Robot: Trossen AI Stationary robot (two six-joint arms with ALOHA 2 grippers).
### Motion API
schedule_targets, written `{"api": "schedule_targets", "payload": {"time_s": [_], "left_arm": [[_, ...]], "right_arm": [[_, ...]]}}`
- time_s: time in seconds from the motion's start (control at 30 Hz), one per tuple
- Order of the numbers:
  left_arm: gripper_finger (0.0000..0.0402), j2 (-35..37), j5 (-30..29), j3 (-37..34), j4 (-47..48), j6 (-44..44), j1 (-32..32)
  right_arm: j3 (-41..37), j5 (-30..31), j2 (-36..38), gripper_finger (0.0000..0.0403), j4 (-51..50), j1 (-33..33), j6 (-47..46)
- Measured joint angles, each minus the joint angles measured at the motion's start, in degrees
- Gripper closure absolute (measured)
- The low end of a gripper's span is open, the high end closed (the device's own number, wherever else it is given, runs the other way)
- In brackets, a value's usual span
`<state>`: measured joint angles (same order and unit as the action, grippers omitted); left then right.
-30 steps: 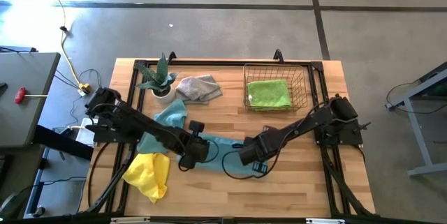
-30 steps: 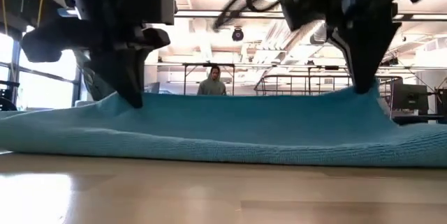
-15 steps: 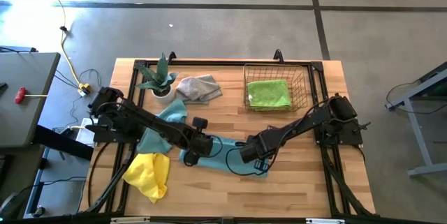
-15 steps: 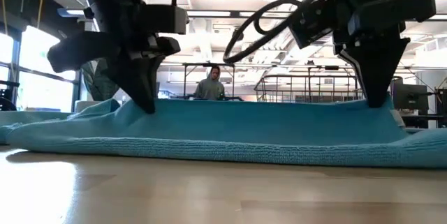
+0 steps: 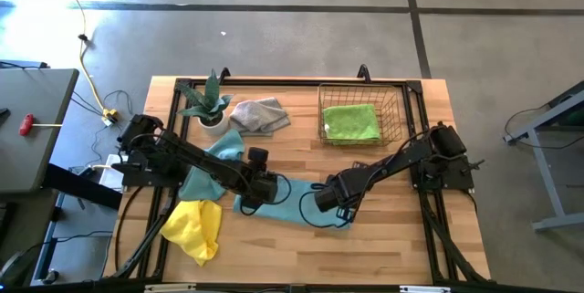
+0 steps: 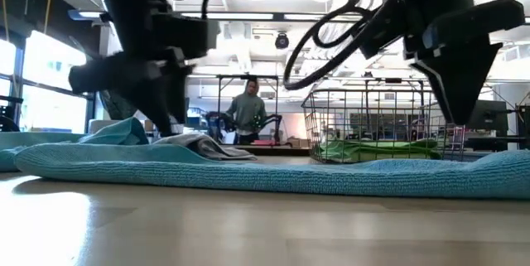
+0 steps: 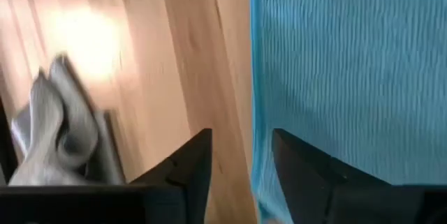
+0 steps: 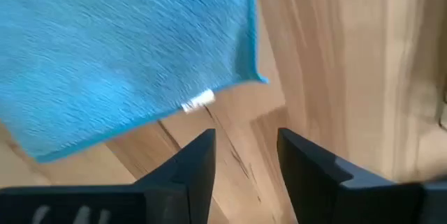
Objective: Fold microfiber towels
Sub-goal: Fold the bottom blue microfiber towel
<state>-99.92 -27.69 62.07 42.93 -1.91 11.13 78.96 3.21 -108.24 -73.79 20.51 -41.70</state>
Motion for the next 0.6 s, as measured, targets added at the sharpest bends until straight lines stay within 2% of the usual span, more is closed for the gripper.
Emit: {"api": "schedule_targets", "payload": {"time_s": [0.13, 0.23, 0.33, 0.47, 0.6], "left_arm": [[0.0250, 0.60, 0.36, 1.06, 10.56, -5.09, 1.25], [0.0255, 2.19, 4.76, -1.39, 12.77, -5.50, 2.84], [0.0264, 3.78, 9.67, -4.63, 9.26, -5.42, 4.60], [0.0274, 7.28, 9.87, -7.41, 3.75, -5.59, 6.92], [0.0280, 10.67, 8.65, -9.80, -4.16, -4.97, 8.55]], "right_arm": [[0.02, 0.90, 0.75, 0.0254, 1.22, 2.33, -3.31], [0.01, 1.95, 0.86, 0.0254, 2.33, 5.28, -5.32], [-1.13, 3.91, 1.67, 0.0254, 3.77, 7.85, -10.20], [-6.37, 5.53, 4.49, 0.0254, 11.19, 10.04, -17.33], [-14.86, 6.47, 8.90, 0.0254, 24.58, 11.54, -23.98]]}}
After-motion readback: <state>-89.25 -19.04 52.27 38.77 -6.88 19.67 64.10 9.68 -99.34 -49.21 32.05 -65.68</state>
